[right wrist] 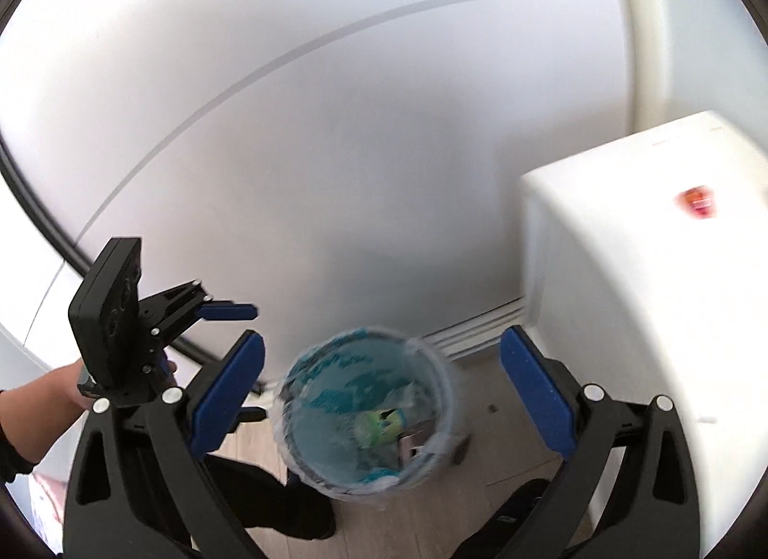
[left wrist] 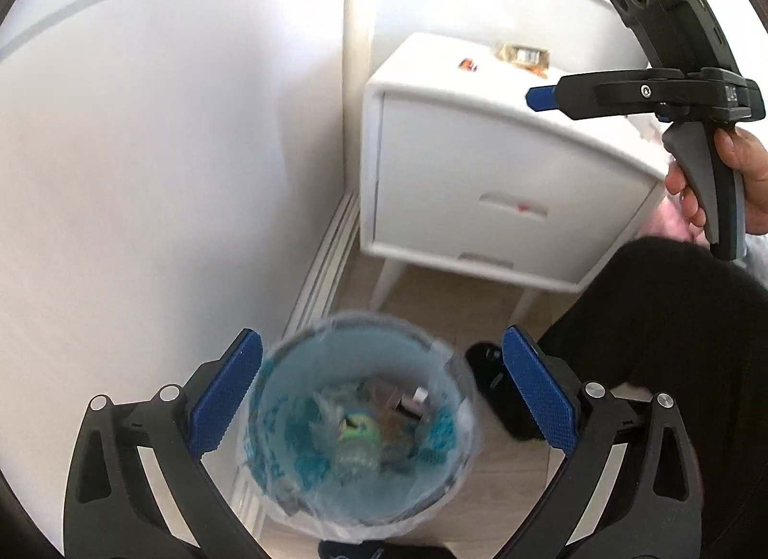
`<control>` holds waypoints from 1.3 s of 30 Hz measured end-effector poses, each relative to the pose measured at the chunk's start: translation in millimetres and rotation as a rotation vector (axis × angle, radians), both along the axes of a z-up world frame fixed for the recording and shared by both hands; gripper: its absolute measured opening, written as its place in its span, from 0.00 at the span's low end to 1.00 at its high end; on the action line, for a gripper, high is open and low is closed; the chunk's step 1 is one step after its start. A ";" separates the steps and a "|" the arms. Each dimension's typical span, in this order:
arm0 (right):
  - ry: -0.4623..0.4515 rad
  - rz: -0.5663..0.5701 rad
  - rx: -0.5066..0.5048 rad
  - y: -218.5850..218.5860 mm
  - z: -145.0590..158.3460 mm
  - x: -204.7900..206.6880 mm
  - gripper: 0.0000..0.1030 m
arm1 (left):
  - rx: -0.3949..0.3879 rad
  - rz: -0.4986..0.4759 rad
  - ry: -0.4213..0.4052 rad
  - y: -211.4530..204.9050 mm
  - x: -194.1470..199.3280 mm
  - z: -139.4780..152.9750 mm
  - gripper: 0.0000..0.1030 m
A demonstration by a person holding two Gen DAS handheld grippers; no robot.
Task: Collect trash
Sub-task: 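Move both tools back toward the gold box on the nightstand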
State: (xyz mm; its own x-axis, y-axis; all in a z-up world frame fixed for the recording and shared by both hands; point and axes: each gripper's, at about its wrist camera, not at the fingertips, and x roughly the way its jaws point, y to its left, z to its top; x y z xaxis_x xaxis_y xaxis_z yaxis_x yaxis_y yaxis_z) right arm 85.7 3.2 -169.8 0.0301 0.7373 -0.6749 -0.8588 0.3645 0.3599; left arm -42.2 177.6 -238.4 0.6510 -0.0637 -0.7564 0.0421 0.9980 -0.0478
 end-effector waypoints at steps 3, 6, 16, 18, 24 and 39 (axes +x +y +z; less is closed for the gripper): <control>-0.026 -0.058 0.014 -29.2 13.9 14.9 0.93 | 0.015 -0.032 -0.026 -17.2 12.8 22.3 0.94; -0.052 -0.124 0.015 -64.6 23.6 32.7 0.93 | 0.024 -0.076 -0.041 -36.0 28.3 38.4 0.94; -0.120 -0.293 0.010 -157.8 41.2 78.6 0.93 | 0.066 -0.193 -0.073 -101.1 93.6 81.3 0.94; -0.130 -0.319 0.011 -172.5 41.5 85.1 0.93 | 0.074 -0.212 -0.079 -112.1 105.1 86.1 0.94; -0.136 -0.380 0.007 -216.2 41.2 104.9 0.93 | 0.074 -0.269 -0.104 -151.8 146.2 99.0 0.94; -0.165 -0.360 -0.004 -255.6 40.8 148.7 0.93 | 0.117 -0.371 -0.104 -214.2 256.2 114.7 0.94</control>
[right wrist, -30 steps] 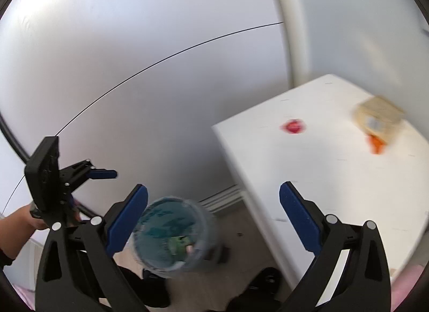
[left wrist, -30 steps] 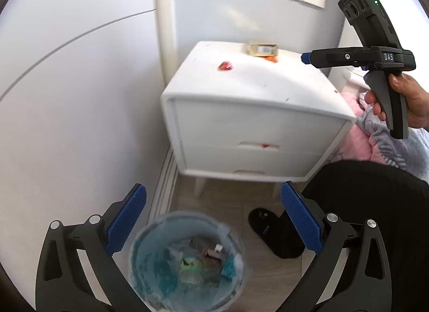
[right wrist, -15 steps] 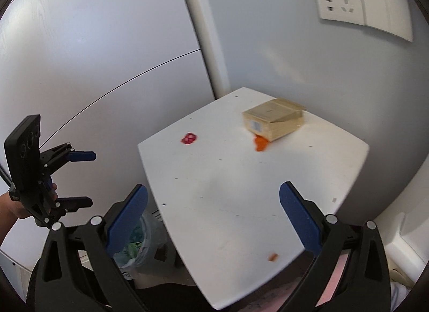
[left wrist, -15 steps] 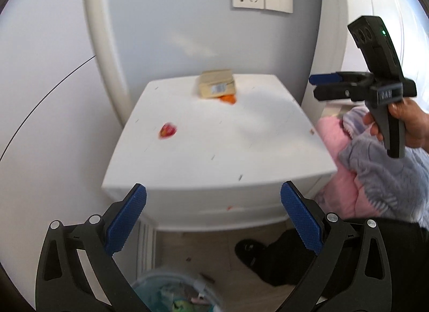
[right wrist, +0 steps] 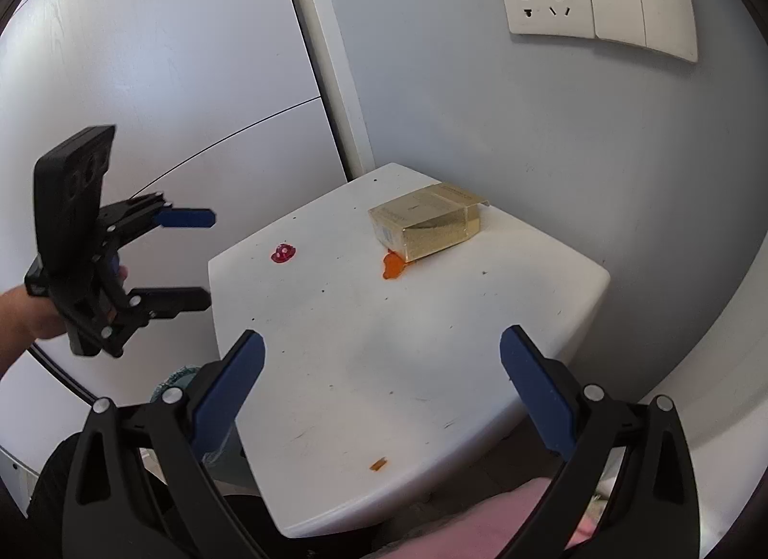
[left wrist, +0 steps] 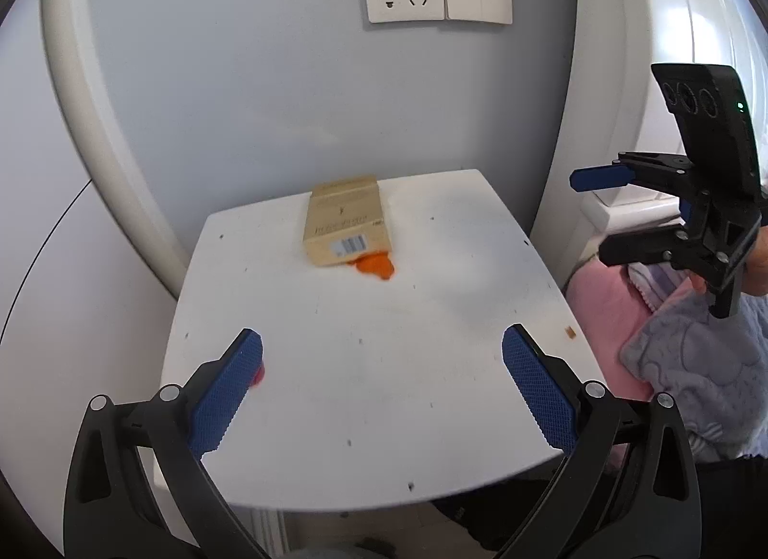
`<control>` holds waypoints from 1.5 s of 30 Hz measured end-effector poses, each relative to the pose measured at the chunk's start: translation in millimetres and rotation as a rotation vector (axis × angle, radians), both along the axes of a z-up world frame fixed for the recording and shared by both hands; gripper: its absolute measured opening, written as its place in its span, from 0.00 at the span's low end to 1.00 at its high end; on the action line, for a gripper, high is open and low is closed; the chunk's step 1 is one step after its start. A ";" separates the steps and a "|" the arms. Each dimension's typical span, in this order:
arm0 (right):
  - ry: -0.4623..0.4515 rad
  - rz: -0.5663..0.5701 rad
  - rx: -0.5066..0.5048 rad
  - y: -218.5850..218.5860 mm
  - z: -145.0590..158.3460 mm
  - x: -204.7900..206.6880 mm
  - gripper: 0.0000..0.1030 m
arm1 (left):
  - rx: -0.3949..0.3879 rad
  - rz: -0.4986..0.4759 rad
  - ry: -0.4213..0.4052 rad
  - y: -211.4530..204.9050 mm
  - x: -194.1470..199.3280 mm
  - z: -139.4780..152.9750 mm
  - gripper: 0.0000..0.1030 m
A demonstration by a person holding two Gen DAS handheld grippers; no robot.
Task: Collect trash
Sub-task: 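Move both tools back toward the gold box on the nightstand, then close the left tool around the gold Yves Saint Laurent box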
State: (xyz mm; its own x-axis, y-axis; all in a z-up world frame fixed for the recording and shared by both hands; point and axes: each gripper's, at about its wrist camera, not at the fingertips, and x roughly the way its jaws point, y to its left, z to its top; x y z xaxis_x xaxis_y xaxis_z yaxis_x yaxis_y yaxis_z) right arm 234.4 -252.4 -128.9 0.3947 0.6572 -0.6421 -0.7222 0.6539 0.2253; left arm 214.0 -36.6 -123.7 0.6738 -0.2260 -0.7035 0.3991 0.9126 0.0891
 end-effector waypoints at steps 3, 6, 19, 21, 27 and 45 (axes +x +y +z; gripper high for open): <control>-0.006 0.028 -0.003 0.0 -1.0 9.0 0.93 | 0.011 -0.014 0.013 -6.2 23.2 -4.0 0.94; -0.016 0.042 -0.010 1.5 -1.3 14.8 0.93 | 0.010 -0.018 0.030 -11.1 45.1 -9.8 0.94; -0.021 0.036 0.025 -0.5 -5.8 48.0 0.93 | -0.017 -0.031 0.082 -23.6 128.7 -37.0 0.94; -0.017 0.039 0.020 1.0 -9.9 52.1 0.93 | -0.025 -0.023 0.094 -22.9 136.1 -41.9 0.94; -0.004 0.041 0.018 1.5 -15.7 60.2 0.93 | -0.036 -0.027 0.119 -26.1 159.2 -55.4 0.94; 0.007 0.051 0.035 1.2 -5.7 62.9 0.93 | -0.040 -0.051 0.157 -26.0 181.5 -72.4 0.77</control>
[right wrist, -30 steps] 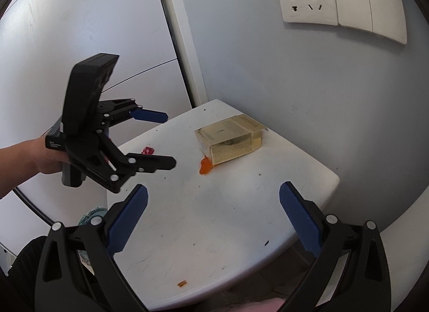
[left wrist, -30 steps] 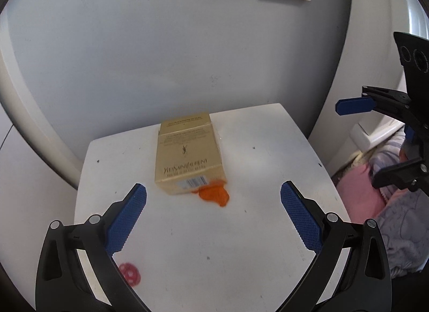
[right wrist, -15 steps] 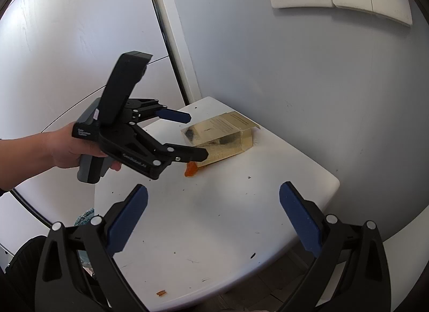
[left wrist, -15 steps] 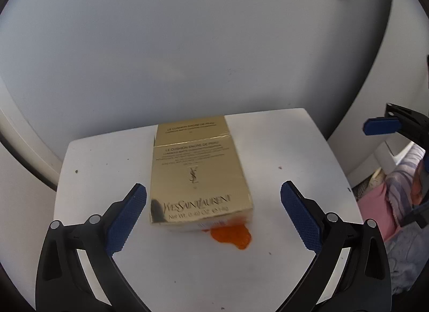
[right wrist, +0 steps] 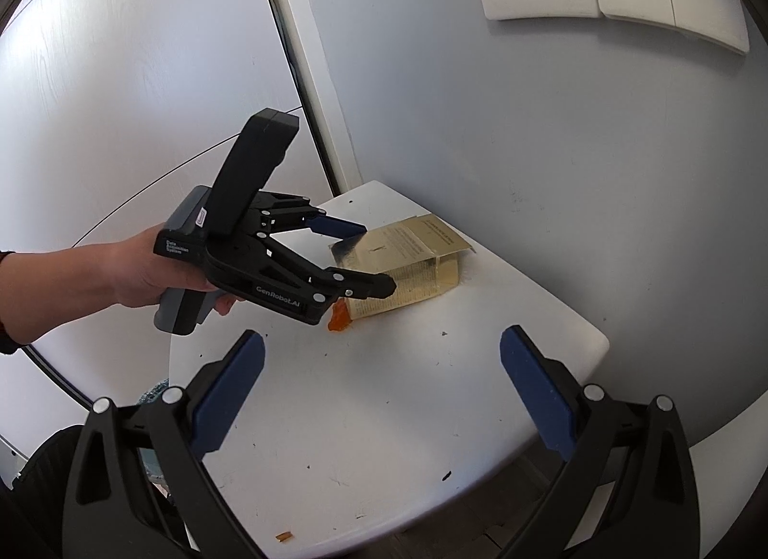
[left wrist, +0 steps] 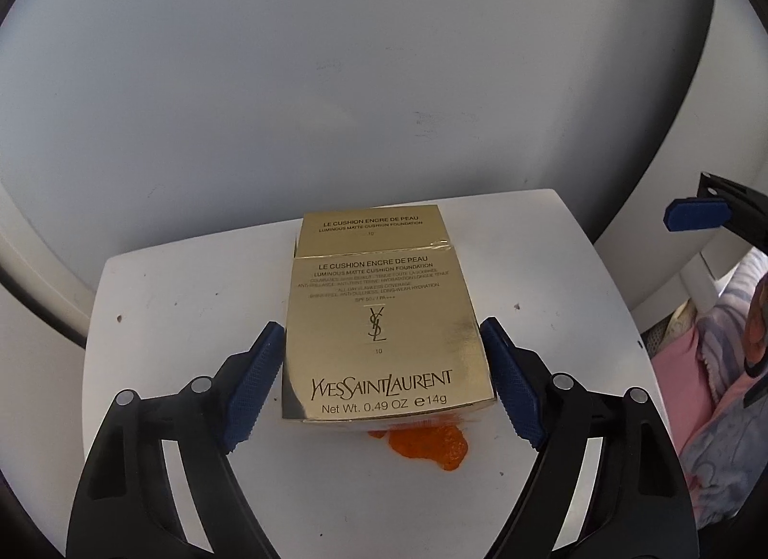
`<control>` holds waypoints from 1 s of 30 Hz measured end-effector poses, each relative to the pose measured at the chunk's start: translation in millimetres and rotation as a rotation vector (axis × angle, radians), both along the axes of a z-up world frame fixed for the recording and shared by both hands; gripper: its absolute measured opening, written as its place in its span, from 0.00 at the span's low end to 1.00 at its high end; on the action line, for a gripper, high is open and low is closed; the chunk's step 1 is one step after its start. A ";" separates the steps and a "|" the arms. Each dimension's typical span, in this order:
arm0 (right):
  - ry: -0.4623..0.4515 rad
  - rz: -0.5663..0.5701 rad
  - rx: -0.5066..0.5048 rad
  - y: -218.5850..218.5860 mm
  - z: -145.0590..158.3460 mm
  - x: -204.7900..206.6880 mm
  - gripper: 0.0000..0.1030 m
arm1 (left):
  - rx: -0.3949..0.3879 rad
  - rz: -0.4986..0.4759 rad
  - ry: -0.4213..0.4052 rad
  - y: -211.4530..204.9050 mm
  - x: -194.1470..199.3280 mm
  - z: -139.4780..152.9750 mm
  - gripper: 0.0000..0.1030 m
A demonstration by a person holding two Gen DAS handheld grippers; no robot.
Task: Collect trash
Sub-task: 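Close the left tool around the gold Yves Saint Laurent box, then close the right tool on the gold box beside the left tool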
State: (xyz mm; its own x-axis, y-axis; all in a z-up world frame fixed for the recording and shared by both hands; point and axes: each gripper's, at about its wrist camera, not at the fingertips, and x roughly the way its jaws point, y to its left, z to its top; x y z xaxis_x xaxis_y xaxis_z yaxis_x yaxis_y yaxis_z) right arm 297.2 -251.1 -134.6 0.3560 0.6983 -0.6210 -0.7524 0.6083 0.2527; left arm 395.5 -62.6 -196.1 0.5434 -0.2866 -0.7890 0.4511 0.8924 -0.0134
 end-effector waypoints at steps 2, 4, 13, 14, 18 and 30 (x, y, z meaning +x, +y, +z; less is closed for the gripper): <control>0.012 0.002 0.007 -0.9 0.5 -0.9 0.93 | 0.003 -0.017 -0.011 -0.3 -2.8 -0.1 0.77; 0.037 -0.007 0.020 -4.0 -0.4 0.9 0.93 | 0.006 -0.043 -0.026 -2.6 -6.6 0.0 0.77; 0.149 -0.013 0.050 -9.7 -4.9 15.1 0.93 | 0.006 -0.211 -0.046 -8.9 -35.6 1.7 0.77; 0.158 -0.011 0.050 -9.1 -5.3 16.1 0.93 | 0.007 -0.223 -0.047 -10.1 -37.6 2.6 0.77; 0.210 -0.001 0.045 -4.6 -8.3 20.7 0.93 | 0.007 -0.277 -0.055 -16.1 -51.5 4.2 0.77; 0.385 -0.003 0.055 5.9 -32.1 38.8 0.93 | 0.025 -0.403 -0.078 -31.4 -87.7 2.5 0.77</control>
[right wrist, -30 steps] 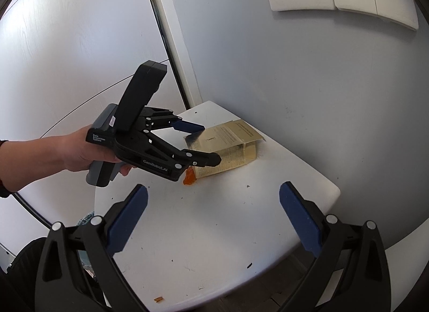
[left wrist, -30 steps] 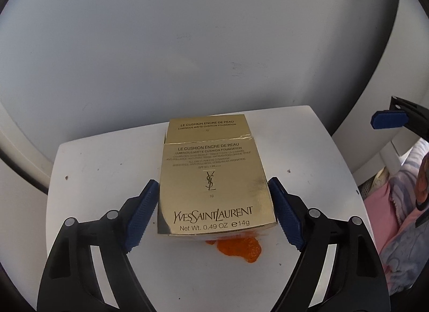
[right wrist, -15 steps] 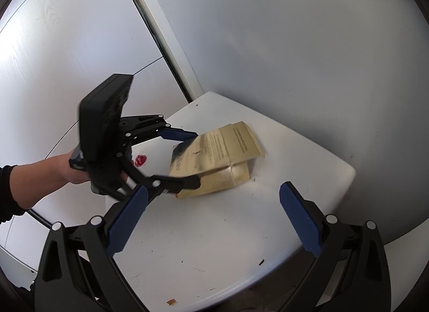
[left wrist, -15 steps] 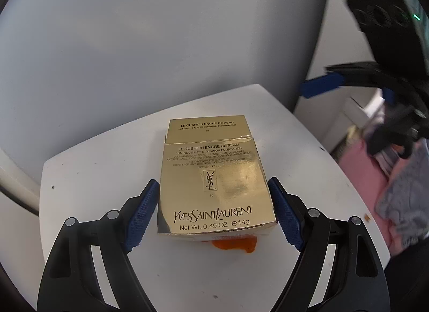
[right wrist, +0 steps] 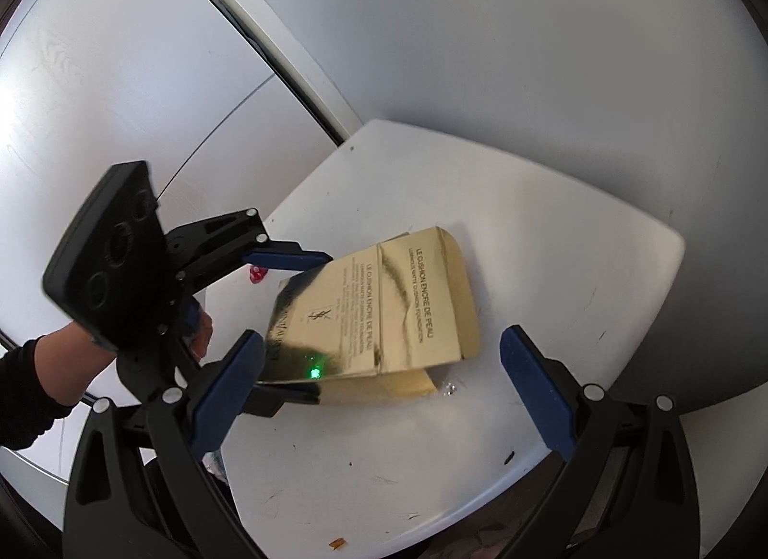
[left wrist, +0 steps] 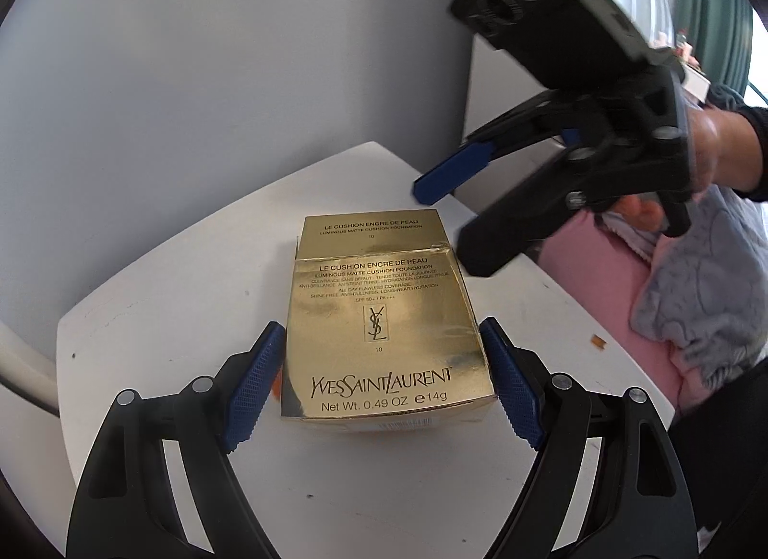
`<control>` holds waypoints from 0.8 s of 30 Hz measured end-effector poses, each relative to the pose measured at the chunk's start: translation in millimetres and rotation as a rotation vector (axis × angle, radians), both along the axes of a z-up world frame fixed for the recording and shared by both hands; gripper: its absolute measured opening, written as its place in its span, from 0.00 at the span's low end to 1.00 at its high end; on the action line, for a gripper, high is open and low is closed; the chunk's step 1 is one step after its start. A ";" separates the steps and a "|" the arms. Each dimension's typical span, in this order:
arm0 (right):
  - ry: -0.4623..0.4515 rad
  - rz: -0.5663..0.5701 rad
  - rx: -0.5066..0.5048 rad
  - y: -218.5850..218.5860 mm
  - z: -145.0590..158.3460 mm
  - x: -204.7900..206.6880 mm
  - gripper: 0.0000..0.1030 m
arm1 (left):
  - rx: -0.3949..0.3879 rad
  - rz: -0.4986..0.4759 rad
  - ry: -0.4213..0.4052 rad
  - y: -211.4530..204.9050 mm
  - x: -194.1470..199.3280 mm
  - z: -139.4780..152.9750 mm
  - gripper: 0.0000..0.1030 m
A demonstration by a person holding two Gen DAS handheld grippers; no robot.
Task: Collect trash
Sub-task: 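Close the right tool on the gold box beside the left tool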
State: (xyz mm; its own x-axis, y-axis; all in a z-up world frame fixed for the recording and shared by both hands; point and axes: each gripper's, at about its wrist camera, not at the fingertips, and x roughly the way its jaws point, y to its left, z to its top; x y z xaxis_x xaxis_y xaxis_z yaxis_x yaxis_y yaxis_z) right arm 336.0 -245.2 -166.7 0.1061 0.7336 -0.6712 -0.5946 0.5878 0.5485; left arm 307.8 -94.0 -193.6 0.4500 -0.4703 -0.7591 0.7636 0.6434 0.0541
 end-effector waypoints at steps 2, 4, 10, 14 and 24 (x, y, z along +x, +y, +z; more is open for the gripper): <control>0.025 0.001 0.009 0.5 -3.9 1.8 0.92 | 0.007 -0.012 -0.008 -3.1 -3.7 -1.7 0.77; 0.040 0.005 0.019 1.2 -6.9 2.3 0.76 | 0.008 -0.022 -0.008 -5.2 -6.7 -3.9 0.77; 0.052 0.004 0.013 0.7 -10.5 0.9 0.56 | 0.012 -0.016 -0.014 0.7 -14.3 -1.9 0.77; 0.054 0.000 0.012 -2.9 -11.0 -2.3 0.44 | 0.019 -0.017 -0.027 1.7 -22.3 3.5 0.77; 0.036 0.012 -0.009 3.7 -7.0 -6.9 0.36 | 0.037 0.000 -0.026 4.6 -35.1 5.8 0.77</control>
